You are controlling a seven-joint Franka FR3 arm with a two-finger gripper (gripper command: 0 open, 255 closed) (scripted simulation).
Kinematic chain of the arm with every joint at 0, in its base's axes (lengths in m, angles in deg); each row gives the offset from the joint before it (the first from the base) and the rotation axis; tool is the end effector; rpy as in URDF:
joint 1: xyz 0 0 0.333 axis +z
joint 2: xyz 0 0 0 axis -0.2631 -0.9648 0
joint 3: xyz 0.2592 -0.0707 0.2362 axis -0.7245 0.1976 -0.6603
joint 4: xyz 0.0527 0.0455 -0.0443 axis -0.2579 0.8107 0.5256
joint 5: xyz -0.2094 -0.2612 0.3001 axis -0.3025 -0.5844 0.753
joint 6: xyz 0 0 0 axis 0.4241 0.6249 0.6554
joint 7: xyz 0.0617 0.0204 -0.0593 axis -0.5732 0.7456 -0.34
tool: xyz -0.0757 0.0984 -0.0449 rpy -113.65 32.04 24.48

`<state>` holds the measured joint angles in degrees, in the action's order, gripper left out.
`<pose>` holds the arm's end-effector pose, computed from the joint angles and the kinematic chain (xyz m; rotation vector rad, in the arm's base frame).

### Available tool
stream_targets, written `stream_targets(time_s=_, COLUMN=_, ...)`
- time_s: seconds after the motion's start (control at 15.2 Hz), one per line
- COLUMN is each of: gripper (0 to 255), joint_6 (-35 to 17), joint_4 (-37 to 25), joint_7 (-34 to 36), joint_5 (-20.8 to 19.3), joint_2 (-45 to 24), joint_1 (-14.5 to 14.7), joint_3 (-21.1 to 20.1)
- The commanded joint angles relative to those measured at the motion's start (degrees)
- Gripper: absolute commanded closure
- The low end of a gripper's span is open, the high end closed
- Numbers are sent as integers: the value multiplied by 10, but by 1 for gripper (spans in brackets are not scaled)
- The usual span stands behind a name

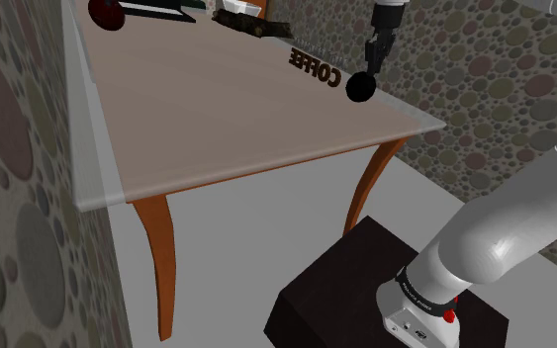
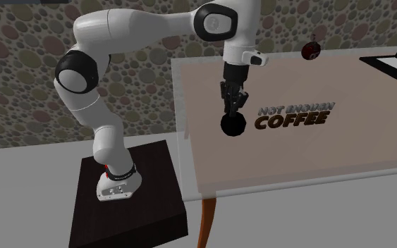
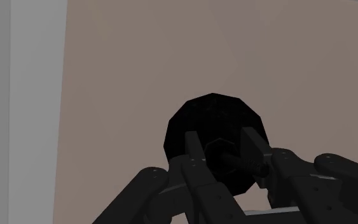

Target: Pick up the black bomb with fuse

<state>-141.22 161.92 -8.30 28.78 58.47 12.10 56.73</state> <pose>0.5055 -0.1855 0.6820 2.9660 0.0812 -0.1642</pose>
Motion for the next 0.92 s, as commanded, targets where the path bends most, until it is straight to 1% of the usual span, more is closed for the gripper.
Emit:
stream_targets(time_s=0.0, gripper=255, joint_6=0, joint_4=0, joint_7=0, joint_5=0, joint_2=0, joint_1=0, joint_3=0)
stream_targets(time_s=0.2, gripper=255, joint_6=-1, joint_4=1, joint_7=1, joint_5=0, joint_2=0, joint_1=0, joint_3=0)
stream_targets(time_s=0.86, gripper=255, joint_6=82, joint_4=-121, joint_7=-20, joint_5=4, joint_2=-38, joint_1=0, joint_3=1)
